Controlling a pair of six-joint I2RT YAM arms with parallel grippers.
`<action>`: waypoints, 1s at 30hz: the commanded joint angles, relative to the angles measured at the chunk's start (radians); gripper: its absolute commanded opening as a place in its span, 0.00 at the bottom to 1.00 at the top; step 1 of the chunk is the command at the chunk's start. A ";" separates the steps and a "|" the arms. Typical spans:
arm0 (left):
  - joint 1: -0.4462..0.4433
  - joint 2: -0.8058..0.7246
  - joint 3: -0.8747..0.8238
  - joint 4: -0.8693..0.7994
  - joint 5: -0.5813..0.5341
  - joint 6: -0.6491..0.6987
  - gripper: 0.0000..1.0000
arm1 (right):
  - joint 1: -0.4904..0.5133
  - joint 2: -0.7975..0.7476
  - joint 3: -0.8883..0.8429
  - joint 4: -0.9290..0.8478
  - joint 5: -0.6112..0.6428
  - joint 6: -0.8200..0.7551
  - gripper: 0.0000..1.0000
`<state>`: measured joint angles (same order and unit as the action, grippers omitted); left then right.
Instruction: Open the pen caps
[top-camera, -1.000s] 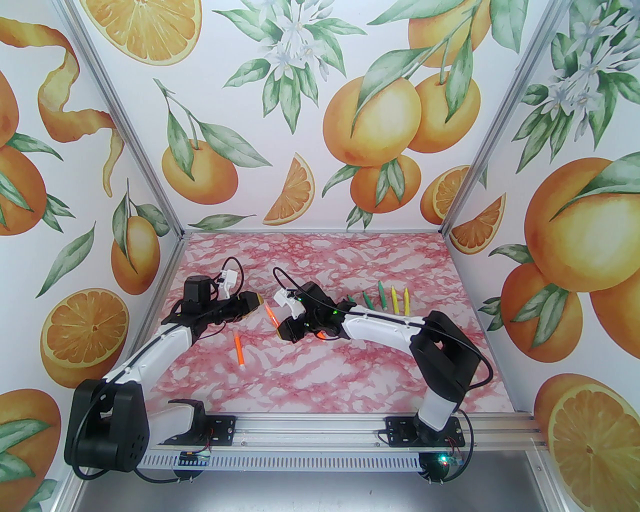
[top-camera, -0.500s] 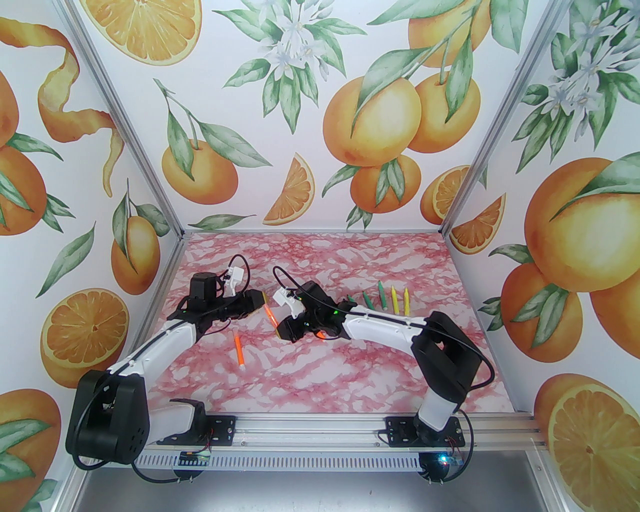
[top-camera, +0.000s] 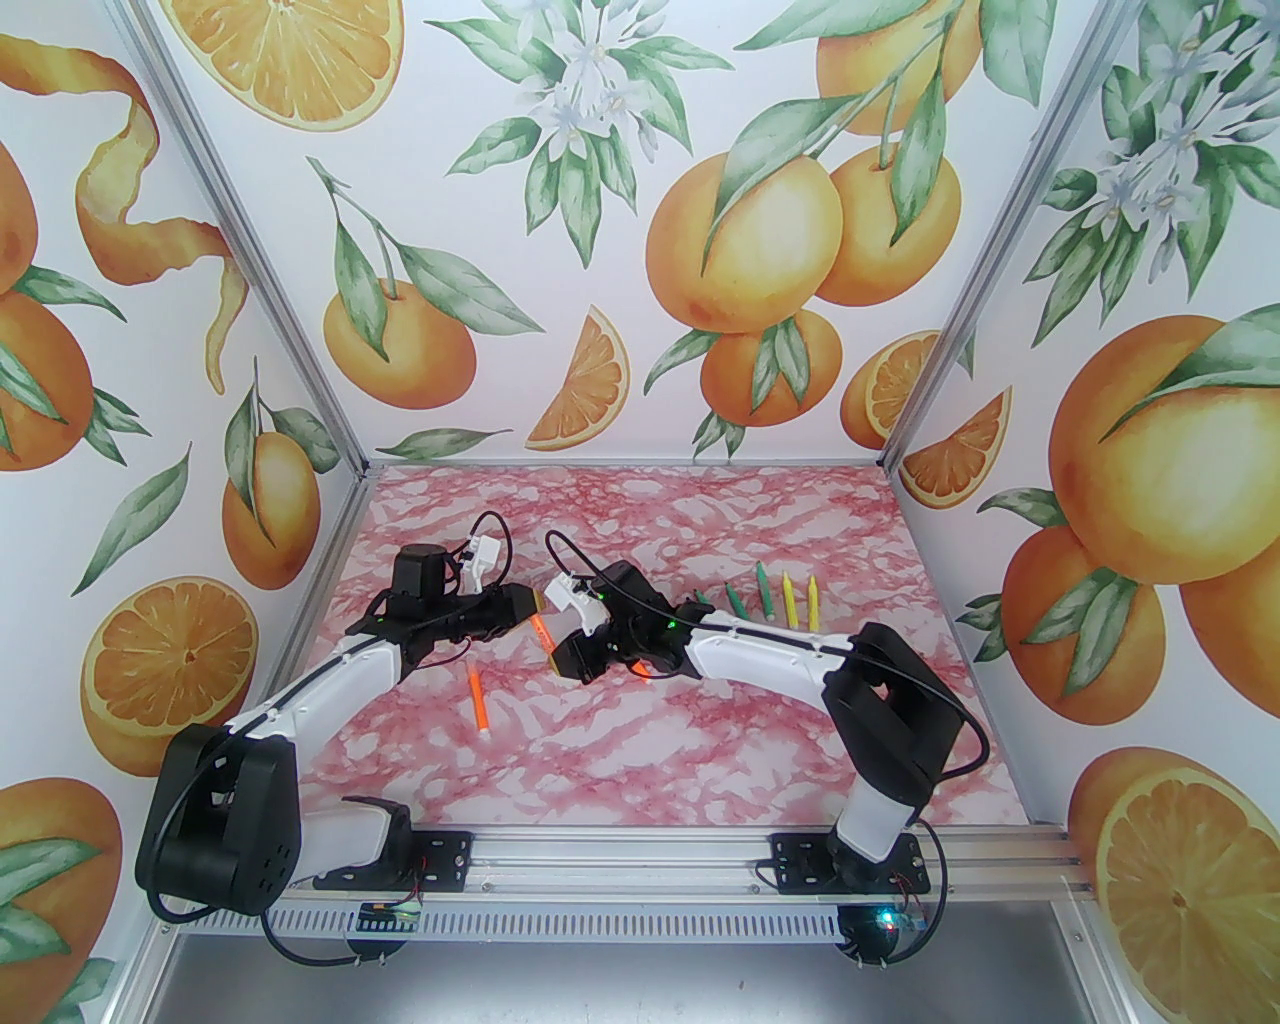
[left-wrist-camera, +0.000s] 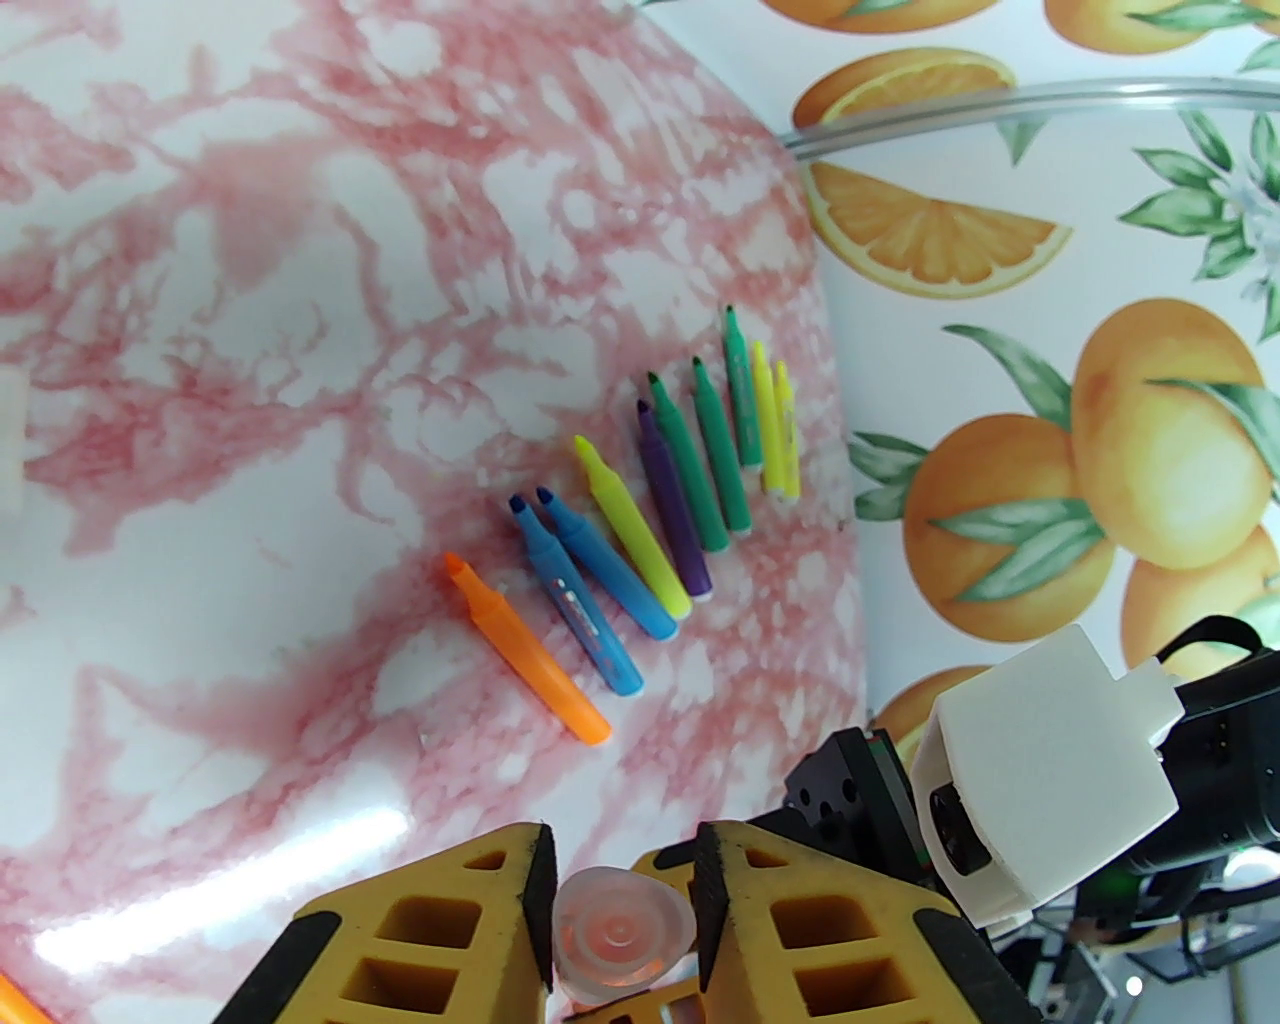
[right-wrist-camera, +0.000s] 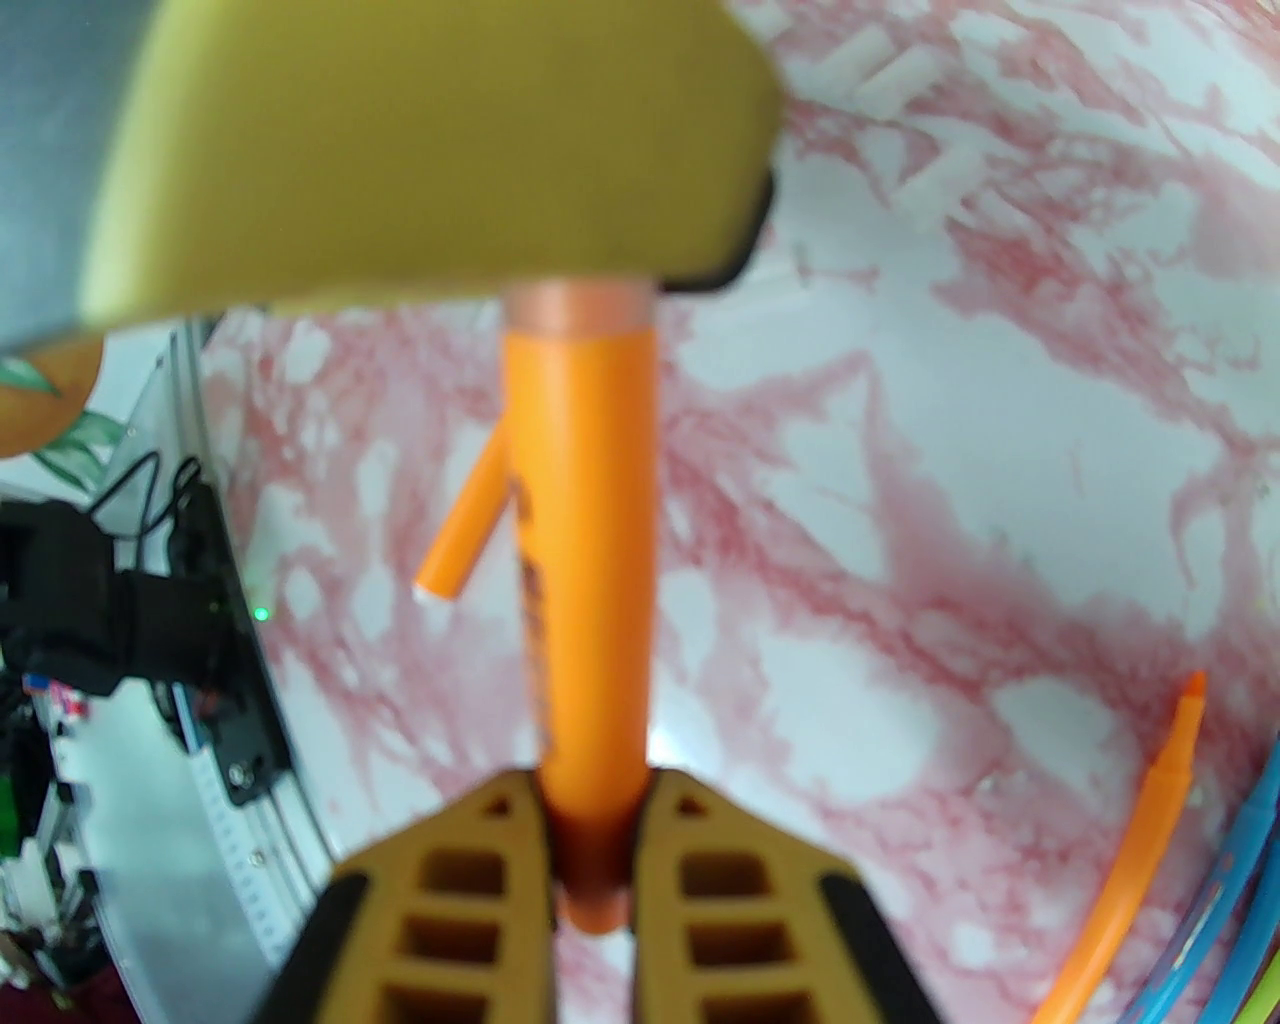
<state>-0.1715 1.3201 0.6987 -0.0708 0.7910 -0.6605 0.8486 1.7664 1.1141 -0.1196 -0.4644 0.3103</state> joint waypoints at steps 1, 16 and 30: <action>-0.006 -0.002 0.042 0.028 0.001 0.001 0.23 | -0.006 -0.025 -0.020 0.018 -0.017 0.004 0.00; -0.006 -0.009 0.041 0.029 0.012 -0.010 0.00 | -0.006 0.007 -0.004 0.111 -0.032 0.032 0.32; -0.004 0.000 0.055 0.007 -0.013 0.016 0.00 | -0.006 0.033 0.018 0.091 -0.058 0.029 0.04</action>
<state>-0.1730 1.3209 0.7048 -0.0631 0.7784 -0.6693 0.8406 1.7748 1.1065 -0.0479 -0.4835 0.3481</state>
